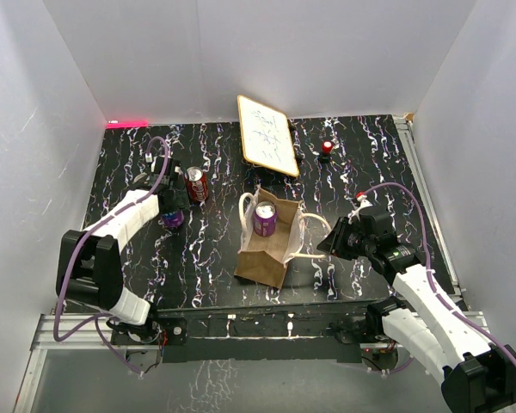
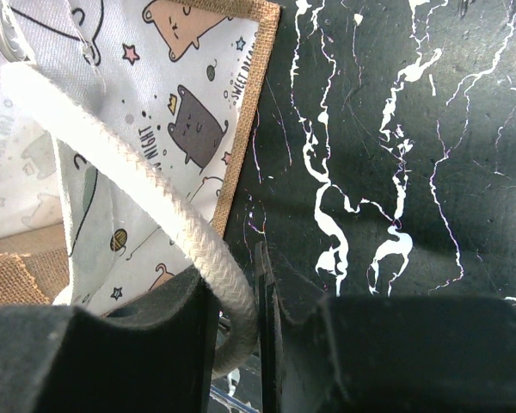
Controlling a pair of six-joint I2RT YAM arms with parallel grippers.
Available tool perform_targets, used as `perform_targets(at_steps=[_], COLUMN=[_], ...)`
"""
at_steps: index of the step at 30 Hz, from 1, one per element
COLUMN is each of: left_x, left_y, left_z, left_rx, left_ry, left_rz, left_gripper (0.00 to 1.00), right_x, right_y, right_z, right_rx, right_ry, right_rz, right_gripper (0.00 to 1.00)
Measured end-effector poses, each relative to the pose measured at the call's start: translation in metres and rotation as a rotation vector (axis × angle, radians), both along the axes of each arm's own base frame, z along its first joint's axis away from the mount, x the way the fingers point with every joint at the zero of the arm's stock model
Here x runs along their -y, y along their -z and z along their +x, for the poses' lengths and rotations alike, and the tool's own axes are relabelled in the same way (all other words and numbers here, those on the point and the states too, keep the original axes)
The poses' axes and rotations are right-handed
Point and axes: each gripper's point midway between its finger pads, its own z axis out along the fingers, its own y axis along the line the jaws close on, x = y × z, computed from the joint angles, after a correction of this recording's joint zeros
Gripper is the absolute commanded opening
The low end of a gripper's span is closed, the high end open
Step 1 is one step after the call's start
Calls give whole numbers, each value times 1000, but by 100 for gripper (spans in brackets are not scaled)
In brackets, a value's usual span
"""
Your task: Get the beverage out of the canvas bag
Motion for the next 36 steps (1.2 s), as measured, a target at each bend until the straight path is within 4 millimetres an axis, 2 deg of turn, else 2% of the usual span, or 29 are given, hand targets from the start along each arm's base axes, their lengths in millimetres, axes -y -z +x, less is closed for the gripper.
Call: perform_targets(at_steps=[7,11,19,22,26,29,36], left_x=[-2,-2,-2,-2,-2,-2,1], left_y=[8,8,8,8,7,-2,-33], left_z=[-1,-1,-1,-1,-2,0,5], left_rx=[-25,-25,-26,-26,-23,16,118], left_ry=[-5,-7,-7,-7,-4,-2,4], left_rz=[4,2,-1,-1,-3,-10,-43], left_gripper=[6,16,57,67,75,86,90], right_x=[0,0,0,0,0,0,0], right_y=[0,0,-2,-2,-3,-3,-3], right_z=[0,0,0,0,0,0,0], right_rx=[0,1,9,11,12,12,12], right_ry=[0,0,0,0,0,0,0], right_rz=[0,0,3,4,4,4,4], right_gripper=[24,24,24,24,24,24,24])
